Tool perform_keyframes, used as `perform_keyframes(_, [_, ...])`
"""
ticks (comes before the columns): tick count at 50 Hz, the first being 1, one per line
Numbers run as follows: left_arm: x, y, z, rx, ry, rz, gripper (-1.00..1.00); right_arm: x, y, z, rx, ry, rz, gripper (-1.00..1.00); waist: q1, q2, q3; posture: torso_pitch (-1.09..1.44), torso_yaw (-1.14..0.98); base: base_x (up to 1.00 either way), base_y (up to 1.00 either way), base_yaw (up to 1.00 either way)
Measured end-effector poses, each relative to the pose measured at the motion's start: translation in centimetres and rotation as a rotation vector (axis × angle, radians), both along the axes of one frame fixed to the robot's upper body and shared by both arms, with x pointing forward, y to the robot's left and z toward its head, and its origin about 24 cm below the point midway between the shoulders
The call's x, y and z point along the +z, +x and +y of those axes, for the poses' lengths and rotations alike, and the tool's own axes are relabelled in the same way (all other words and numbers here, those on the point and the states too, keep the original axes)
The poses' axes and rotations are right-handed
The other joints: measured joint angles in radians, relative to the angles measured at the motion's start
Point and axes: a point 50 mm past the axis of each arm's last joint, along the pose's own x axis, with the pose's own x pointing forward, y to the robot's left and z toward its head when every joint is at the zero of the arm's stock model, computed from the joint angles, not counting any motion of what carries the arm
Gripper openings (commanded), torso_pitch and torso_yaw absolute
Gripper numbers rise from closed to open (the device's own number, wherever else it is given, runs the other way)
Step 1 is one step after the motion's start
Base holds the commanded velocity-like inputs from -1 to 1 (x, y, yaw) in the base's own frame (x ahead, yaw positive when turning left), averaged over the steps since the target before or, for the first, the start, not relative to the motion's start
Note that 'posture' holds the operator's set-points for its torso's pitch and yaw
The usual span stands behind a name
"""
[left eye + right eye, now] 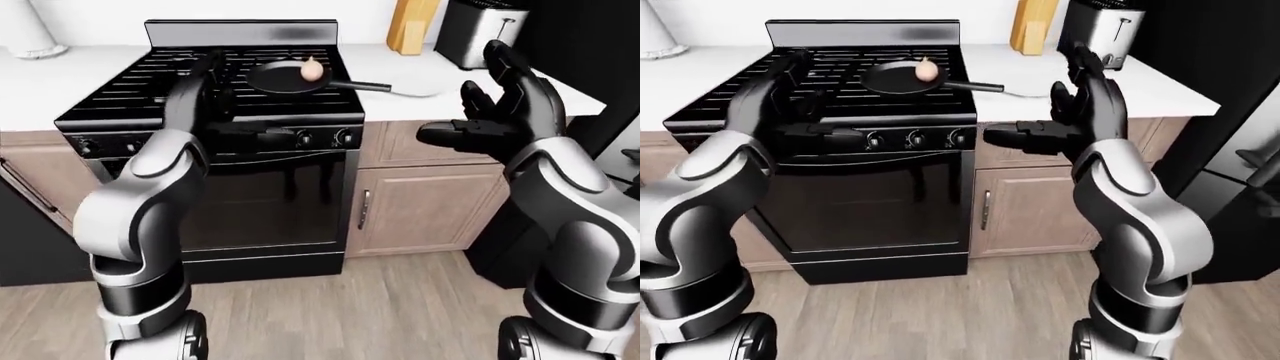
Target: Pick the onion from the pan and place it on the plate.
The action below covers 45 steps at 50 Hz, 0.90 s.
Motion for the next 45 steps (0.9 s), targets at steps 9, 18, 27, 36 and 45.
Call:
perform_keyframes(9, [0.7,-0.2,0.5,0.021,0.000,-0.043,1.00,0.5,-0.1,0.6,0.028,0.014,-0.024,1.00,0.001,0.097,-0.003,0.00,0.00,0.17,-0.12,0.00])
perform_keyframes(18, [0.5,-0.2,0.9,0.047,-0.002,-0.028,1.00,0.2,-0.3,1.0,0.058,0.007,-0.013,1.00,0.018,0.053,-0.014,0.00,0.00,0.15,-0.20,0.00])
perform_keyframes(27, [-0.2,0.0,-0.1,-0.003,0.002,0.005,1.00,-0.5,0.0,0.3,0.018,0.014,0.027,1.00,0.000,0.002,0.000,0.00,0.00,0.13,-0.20,0.00])
perform_keyframes(36, [0.8,-0.3,0.3,0.014,-0.008,-0.044,1.00,0.1,-0.2,0.7,0.042,0.012,-0.008,1.00,0.000,0.086,-0.011,0.00,0.00,0.09,-0.13,0.00])
perform_keyframes(45, [0.0,-0.1,0.9,0.048,-0.007,-0.007,1.00,-0.4,-0.1,1.3,0.071,0.009,0.015,1.00,0.012,0.068,-0.018,0.00,0.00,0.08,-0.14,0.00])
